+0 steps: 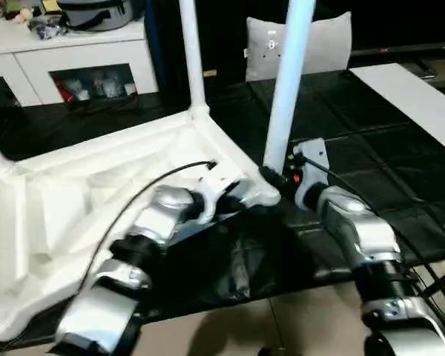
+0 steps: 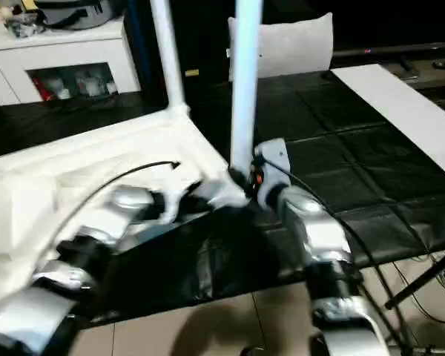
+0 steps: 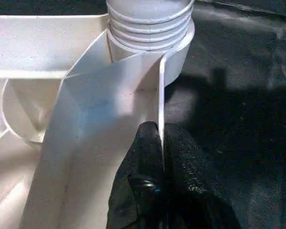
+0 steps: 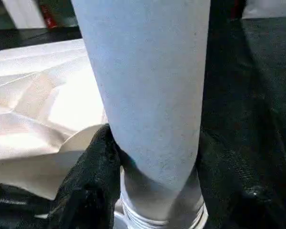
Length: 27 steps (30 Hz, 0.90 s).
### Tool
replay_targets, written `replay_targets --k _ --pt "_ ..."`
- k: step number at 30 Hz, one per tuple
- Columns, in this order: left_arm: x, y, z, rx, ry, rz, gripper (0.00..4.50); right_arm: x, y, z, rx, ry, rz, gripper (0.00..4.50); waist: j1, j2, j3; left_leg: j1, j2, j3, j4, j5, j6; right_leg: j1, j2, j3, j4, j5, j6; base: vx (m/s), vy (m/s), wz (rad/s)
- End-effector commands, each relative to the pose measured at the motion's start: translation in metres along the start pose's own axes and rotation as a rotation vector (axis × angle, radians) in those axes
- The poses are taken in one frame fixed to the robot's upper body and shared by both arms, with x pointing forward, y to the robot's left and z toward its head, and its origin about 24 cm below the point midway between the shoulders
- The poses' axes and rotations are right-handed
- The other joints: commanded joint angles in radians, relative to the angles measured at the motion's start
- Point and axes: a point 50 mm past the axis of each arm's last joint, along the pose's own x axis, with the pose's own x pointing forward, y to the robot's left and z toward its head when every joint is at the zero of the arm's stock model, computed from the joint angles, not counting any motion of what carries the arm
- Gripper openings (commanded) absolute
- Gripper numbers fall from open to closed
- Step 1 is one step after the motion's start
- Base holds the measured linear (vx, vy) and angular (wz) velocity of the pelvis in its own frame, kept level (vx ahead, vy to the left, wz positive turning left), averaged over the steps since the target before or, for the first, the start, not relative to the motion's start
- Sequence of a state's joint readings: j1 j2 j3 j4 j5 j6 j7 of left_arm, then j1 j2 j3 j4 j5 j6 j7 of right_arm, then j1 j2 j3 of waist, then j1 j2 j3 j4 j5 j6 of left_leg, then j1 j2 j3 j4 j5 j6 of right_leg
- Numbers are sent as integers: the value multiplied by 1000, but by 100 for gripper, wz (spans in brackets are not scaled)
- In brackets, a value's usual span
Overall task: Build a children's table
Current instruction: Rotate leg to tighten
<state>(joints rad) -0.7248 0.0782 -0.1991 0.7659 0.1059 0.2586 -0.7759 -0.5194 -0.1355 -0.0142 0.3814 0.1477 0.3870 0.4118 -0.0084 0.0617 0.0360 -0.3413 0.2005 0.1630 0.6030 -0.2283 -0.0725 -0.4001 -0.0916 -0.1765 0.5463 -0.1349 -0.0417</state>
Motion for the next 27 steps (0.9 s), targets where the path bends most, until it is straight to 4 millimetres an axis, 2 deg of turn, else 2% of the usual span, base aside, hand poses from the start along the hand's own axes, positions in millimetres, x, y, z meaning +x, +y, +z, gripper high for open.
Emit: replay_targets --k 1,2,4,5,7,8,9,10,12,13,15,18,20,22,23,24,27 --pt "7 -7 34 90 -106 -7 0 7 28 -13 32 30 138 253 9 -10 -75 -18 18 -10 -57 -60 122 74 -64 53 -62 -303 -85 0 0 0" --pt "7 -7 34 95 -105 -7 0 6 27 -13 31 27 140 270 12 -10 -75 -18 19 -10 -56 -50 127 74 -64 54 -60 -289 -91 0 0 0" --pt "-1 -2 26 161 -81 -38 0 -8 13 -13 7 -4 169 277 23 -7 -79 -18 22 -11 -54 -15 151 76 -66 58 -50 -232 -109 0 0 0" --pt "-2 -1 24 172 -77 -42 0 -11 11 -13 -8 -12 180 300 29 -8 -81 -19 24 -11 -52 -5 165 76 -67 60 -44 -201 -117 0 0 0" --pt "-7 1 19 194 -62 -62 0 -20 5 -12 -38 -20 221 319 32 -8 -79 -20 25 -10 -52 8 178 74 -66 61 -42 -186 -128 0 0 0" --pt "-10 2 16 213 -62 -81 0 -27 1 -12 -45 -25 257 319 40 -8 -77 -18 24 -7 -51 -5 180 75 -67 60 -47 -215 -120 0 0 0" --pt "-12 3 13 221 -58 -98 0 -34 -3 -11 -59 -27 293 330 47 -11 -75 -19 24 -7 -53 -12 176 77 -66 60 -50 -238 -109 0 0 0" --pt "-13 3 12 225 -59 -104 0 -35 -4 -11 -66 -27 303 344 52 -9 -75 -17 25 -5 -53 -19 170 72 -67 62 -50 -252 -108 0 0 0" --pt "-19 2 7 259 -63 -179 0 -50 -10 -9 -119 -18 392 357 56 -7 -73 -17 25 -5 -55 -36 164 73 -66 60 -55 -278 -100 0 0 0" --pt "-21 2 4 269 -50 -202 0 -54 -14 -7 -131 -11 413 363 59 -13 -73 -15 26 -4 -55 -50 160 72 -65 61 -56 -292 -91 0 0 0" --pt "-25 1 -1 295 -27 -267 0 -62 -19 -4 -159 2 452 377 65 -10 -71 -13 28 -4 -57 -65 150 68 -66 59 -59 -319 -87 0 0 0" --pt "-34 -1 -10 372 16 -393 0 -73 -24 0 -223 29 554 377 75 -14 -71 -14 29 -3 -56 -69 146 69 -66 62 -57 -327 -77 0 0 0" --pt "-36 0 -12 390 34 -419 0 -76 -24 1 -233 40 599 377 79 -12 -72 -12 32 -2 -55 -62 147 64 -66 64 -54 -311 -84 0 0 0" --pt "-40 0 -13 425 61 -479 0 -80 -24 3 -247 65 680 377 92 -21 -70 -12 32 0 -56 -73 143 64 -67 63 -56 -339 -81 0 0 0" --pt "-43 0 -14 446 76 -513 0 -82 -24 4 -255 81 721 361 100 -18 -71 -10 33 1 -57 -72 138 62 -69 65 -55 -352 -78 0 0 0" --pt "-44 0 -13 460 83 -528 0 -82 -23 4 -257 88 738 351 102 -24 -70 -11 33 1 -57 -72 137 62 -69 64 -56 -359 -74 0 0 0" --pt "-46 -1 -13 494 102 -571 0 -82 -22 3 -257 119 787 339 111 -21 -69 -9 35 0 -58 -70 124 59 -71 66 -56 -373 -67 0 0 0"
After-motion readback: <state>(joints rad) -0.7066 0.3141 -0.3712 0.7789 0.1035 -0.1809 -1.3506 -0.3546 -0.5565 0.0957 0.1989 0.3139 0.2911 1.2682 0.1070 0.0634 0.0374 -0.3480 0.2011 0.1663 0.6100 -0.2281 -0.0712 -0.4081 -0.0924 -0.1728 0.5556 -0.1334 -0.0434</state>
